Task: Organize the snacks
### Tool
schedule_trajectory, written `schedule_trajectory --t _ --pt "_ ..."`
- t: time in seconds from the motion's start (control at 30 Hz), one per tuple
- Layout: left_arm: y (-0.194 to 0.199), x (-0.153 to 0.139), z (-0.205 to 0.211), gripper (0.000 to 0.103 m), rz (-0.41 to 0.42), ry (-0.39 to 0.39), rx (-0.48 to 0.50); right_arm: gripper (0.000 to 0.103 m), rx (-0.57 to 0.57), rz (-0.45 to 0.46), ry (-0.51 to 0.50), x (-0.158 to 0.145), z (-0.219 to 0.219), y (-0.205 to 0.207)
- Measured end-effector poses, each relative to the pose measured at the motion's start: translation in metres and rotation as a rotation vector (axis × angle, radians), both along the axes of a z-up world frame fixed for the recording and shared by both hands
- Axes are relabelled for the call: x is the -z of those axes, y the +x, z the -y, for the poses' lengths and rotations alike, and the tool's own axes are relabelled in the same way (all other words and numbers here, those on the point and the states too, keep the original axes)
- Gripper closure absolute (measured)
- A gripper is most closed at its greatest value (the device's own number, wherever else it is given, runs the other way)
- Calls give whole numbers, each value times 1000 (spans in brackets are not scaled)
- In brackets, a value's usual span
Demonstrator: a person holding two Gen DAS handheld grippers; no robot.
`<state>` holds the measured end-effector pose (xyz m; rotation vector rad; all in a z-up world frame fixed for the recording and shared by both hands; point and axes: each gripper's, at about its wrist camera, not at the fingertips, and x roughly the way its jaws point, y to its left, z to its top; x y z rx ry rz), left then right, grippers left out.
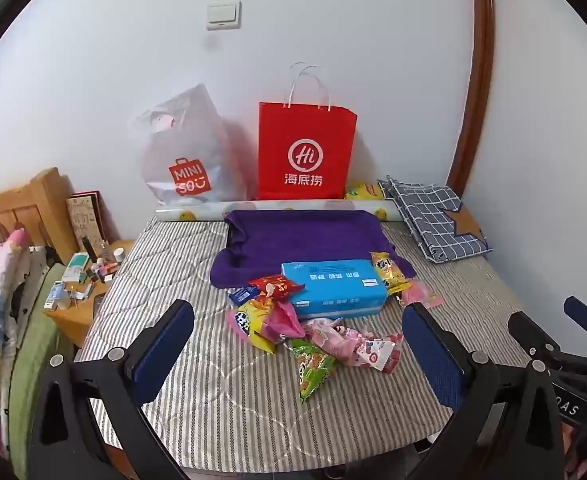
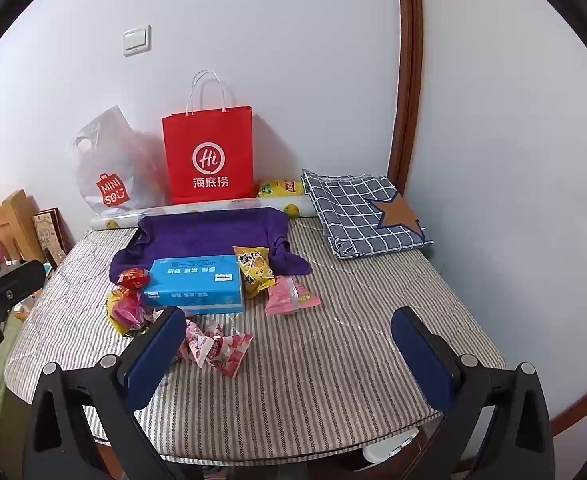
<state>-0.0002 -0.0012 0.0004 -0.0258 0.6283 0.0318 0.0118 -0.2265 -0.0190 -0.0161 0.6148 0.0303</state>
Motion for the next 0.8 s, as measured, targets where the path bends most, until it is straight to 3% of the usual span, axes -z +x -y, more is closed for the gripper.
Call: schedule_trajectory --t 0.1,0.43,0.8 --pt "-2 0 11 1 22 43 -10 0 2 -3 -1 3 1 0" --pt "-8 -3 -6 1 35 -57 1 0 -17 22 8 -11 -3 -4" --pt "-7 -3 -5 1 25 -56 10 0 -26 34 24 -16 -4 -6"
